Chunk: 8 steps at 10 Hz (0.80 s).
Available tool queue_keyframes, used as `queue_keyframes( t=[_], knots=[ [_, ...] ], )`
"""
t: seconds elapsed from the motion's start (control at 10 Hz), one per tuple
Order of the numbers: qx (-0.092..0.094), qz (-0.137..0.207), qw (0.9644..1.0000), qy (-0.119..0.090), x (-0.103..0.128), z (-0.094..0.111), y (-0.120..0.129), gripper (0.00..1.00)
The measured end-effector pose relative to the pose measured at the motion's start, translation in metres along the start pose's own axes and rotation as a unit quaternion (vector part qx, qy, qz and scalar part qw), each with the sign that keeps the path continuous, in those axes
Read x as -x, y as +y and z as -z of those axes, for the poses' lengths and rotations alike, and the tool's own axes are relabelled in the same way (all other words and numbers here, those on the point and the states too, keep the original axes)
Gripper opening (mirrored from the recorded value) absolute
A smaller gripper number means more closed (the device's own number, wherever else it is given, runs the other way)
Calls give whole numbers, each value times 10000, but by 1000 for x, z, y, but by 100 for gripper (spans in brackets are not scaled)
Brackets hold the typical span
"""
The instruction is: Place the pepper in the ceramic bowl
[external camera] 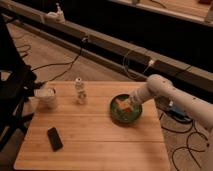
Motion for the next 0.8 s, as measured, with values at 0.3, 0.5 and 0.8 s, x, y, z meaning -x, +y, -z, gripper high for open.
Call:
queue_keyframes(
  t=[0.3,0.5,0.8],
  knots=[
    [5,-404,9990,208,5,6,24,43],
    [38,-567,9976,396,5,11,34,64],
    [33,-591,9973,437,5,11,34,75]
  ],
)
